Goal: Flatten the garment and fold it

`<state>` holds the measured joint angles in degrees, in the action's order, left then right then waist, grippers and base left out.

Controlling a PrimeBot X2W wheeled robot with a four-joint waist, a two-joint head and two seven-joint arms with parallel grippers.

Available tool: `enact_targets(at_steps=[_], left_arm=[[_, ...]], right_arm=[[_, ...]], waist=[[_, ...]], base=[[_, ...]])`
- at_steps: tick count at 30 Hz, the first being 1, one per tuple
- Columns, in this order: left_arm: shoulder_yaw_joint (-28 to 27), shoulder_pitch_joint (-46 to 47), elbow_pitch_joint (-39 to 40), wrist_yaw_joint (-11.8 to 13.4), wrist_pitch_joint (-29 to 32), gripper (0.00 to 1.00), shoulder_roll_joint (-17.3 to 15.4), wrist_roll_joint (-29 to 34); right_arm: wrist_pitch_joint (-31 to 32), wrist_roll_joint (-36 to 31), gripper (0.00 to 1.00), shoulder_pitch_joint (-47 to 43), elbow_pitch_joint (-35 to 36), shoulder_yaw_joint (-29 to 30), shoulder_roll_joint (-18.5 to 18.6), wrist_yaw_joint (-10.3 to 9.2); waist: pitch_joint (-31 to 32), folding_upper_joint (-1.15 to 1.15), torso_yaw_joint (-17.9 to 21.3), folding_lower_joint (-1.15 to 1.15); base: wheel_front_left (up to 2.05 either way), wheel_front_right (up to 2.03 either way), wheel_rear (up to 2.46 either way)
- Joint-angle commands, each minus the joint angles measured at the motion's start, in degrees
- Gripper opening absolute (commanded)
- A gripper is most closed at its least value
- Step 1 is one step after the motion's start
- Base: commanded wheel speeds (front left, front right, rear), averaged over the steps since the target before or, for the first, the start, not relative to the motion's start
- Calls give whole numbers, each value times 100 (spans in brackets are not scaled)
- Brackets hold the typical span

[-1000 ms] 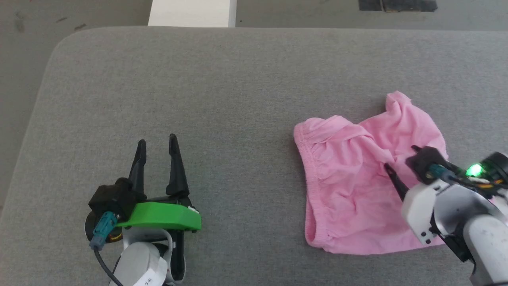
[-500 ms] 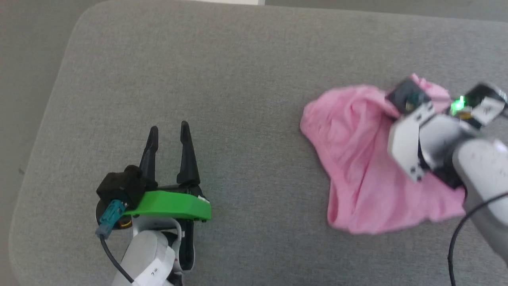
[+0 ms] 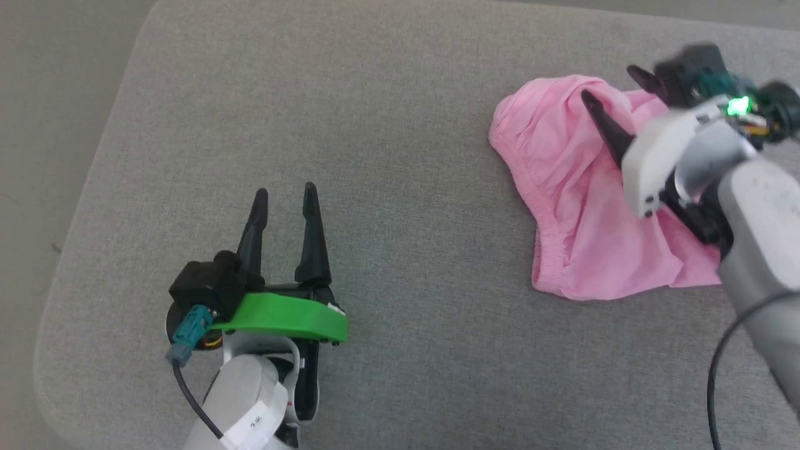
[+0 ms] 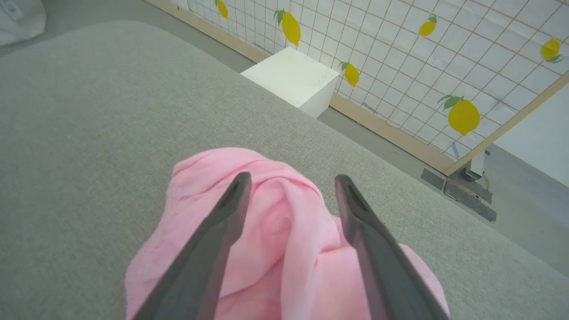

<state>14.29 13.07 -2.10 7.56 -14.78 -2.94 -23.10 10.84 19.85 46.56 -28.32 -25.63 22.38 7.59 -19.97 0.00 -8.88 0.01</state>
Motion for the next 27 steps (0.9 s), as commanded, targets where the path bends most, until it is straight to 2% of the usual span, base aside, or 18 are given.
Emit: enact_targets(at_steps=[1,7,12,15,21,27], left_arm=[[38,-26,-35,-51,-22,100,6,47],[479,-117,-328,-499,-22,100,6,215],[1063,15,-989,-911,100,100,1,412],[1311,178,-1395,-1046,375,100,-33,517],[1484,388,-1856,-1106,891,100,-135,573],[1610,626,-2041,-1202,1314,100,-206,548]], right_arm=[[-235,82,100,-315,102,156,-11,-10],[-1064,33,100,-1831,1139,1335,-297,-10],[-1125,-390,100,-3138,2184,2121,-799,-10],[-1073,-630,100,-3796,2693,2441,-1179,-10],[-973,-799,100,-4447,3104,2690,-1680,-10],[-975,-773,100,-4535,3219,2635,-1838,-10]], waist=[[229,0,181,-1],[607,0,638,-1],[758,0,1093,-1],[796,0,1382,-1],[772,0,1845,-1],[658,0,2088,-1]], base=[[0,0,0],[0,0,0],[0,0,0],[0,0,0],[0,0,0],[0,0,0]])
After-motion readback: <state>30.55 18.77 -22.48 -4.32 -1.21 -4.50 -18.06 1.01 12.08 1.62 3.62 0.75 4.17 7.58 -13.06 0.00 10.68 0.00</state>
